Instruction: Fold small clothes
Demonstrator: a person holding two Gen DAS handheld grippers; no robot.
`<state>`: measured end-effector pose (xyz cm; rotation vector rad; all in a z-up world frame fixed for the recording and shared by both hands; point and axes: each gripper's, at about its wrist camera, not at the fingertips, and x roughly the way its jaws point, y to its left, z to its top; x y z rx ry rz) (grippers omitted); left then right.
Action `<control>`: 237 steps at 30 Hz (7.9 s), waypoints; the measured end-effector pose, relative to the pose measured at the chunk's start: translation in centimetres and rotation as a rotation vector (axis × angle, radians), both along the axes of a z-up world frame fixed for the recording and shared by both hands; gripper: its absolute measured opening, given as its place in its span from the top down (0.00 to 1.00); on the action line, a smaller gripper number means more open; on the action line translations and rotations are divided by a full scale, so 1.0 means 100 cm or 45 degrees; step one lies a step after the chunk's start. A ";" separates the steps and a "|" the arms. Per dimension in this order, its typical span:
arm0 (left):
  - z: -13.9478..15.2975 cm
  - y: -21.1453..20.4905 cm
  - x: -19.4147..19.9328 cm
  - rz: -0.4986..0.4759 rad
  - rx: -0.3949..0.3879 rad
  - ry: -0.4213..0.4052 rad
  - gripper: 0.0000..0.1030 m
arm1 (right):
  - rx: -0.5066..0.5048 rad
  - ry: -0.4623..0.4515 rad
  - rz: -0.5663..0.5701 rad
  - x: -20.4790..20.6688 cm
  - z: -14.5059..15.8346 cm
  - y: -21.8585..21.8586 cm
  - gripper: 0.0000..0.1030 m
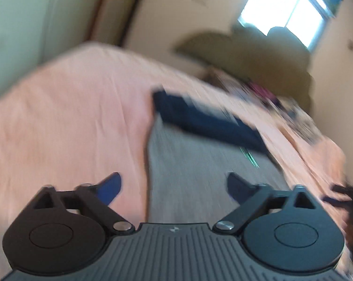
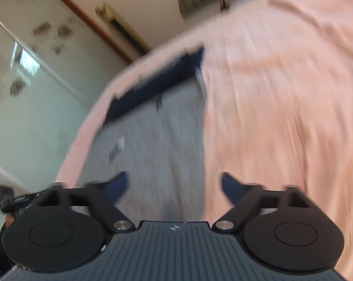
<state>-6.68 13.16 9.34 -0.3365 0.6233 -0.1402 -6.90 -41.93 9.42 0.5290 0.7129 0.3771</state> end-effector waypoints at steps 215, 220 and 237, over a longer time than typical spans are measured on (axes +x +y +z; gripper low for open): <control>-0.040 -0.003 0.105 0.064 -0.640 0.108 0.96 | 0.496 0.072 -0.238 0.149 -0.089 0.065 0.82; -0.062 0.002 0.056 -0.069 -0.492 0.242 0.96 | 0.389 0.158 -0.098 0.099 -0.089 0.052 0.82; -0.071 0.005 0.049 0.019 -0.210 0.232 0.24 | 0.200 0.228 -0.021 0.093 -0.070 0.004 0.37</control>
